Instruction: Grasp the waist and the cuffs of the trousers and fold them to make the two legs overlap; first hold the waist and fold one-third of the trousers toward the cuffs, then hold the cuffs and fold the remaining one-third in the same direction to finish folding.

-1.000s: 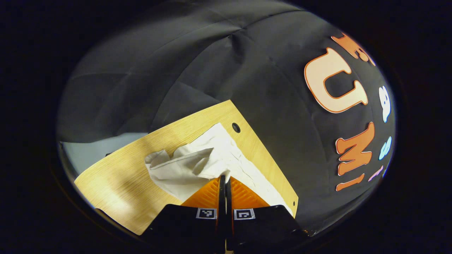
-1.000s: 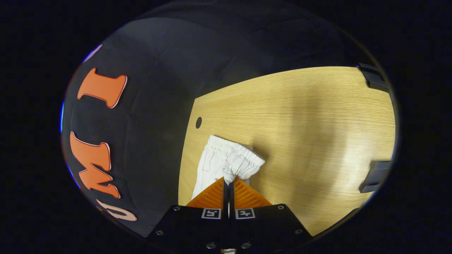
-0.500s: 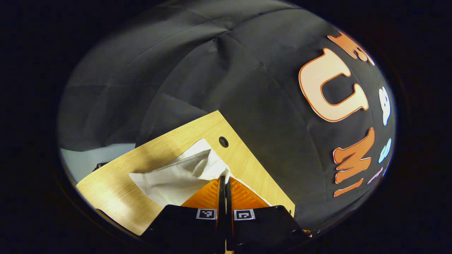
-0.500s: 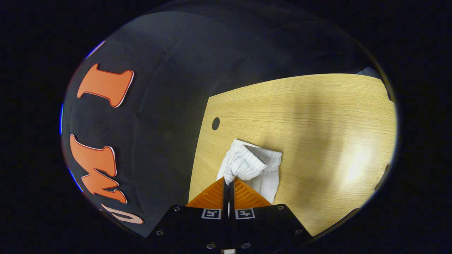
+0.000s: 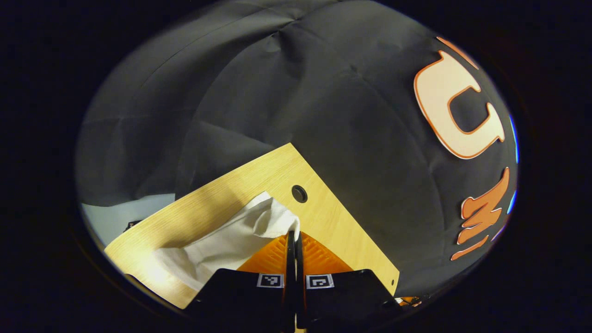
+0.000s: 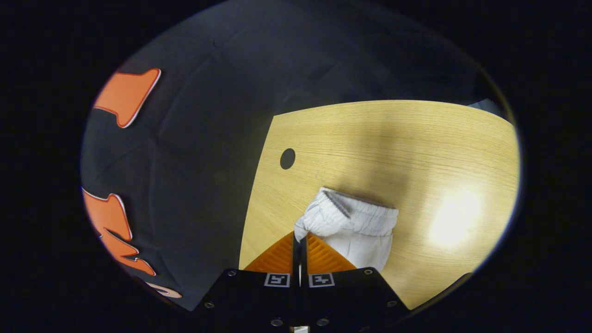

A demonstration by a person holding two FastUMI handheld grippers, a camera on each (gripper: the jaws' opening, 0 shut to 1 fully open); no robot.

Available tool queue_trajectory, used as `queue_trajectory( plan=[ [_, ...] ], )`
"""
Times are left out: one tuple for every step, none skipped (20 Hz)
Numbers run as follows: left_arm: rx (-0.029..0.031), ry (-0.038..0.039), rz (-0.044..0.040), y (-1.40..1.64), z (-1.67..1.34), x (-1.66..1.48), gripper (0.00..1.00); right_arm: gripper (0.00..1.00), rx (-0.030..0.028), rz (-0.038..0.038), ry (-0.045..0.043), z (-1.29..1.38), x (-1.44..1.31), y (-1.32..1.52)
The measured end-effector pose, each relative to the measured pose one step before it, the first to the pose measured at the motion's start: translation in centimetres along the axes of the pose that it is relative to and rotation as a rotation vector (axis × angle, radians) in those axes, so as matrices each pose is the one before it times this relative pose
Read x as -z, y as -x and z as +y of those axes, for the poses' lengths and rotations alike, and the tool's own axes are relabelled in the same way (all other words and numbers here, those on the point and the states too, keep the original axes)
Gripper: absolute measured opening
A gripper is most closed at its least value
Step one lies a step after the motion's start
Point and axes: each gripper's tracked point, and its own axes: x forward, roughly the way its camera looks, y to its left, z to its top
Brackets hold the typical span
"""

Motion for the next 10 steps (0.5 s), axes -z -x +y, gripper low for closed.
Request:
queue_trajectory(
  plan=[
    [-0.01883,0.00011,-0.0003,-0.697,0.644,-0.021,0.04,0.0,0.02082,0.00827,-0.00681,0.231,0.011,-0.697],
    [-0.01199,0.0078,0.00236,-0.672,0.521,-0.019,0.04,0.01,0.01658,0.009,0.0082,0.031,-0.034,-0.393],
    [-0.02345,0.00641,0.00733,-0.663,0.696,0.11,0.04,0.0,0.02349,0.00634,0.01121,-0.009,-0.099,-0.114],
    [-0.0198,0.00518,0.00352,-0.698,0.483,0.139,0.04,0.01,0.01071,0.00979,0.01847,0.206,0.105,-0.459],
    [-0.00579,0.00463,0.00348,-0.541,0.122,0.146,0.04,0.01,0.01922,0.00609,0.01334,0.22,0.347,-0.203],
    [-0.01407,-0.00914,0.00754,-0.526,0.366,0.39,0.04,0.01,0.00994,0.00265,0.01096,-0.015,0.086,-0.091],
    [0.00038,0.00234,0.02283,-0.301,-0.22,0.456,0.04,0.01,-0.00682,0.00701,0.01002,0.072,-0.147,0.612],
    [0.01949,0.0192,0.00685,0.809,-0.727,0.266,0.07,0.01,-0.02462,0.00906,0.01569,0.254,0.025,0.562],
    [0.02237,0.00733,-0.0241,-0.097,-0.69,-0.441,0.09,0.05,-0.03074,0.00254,0.02063,0.401,-0.346,0.232],
    [0.00502,-0.01976,-0.02386,0.389,-0.525,-1.038,0.3,0.14,-0.03151,-0.00805,0.01617,0.371,-0.425,1.138]
  ],
)
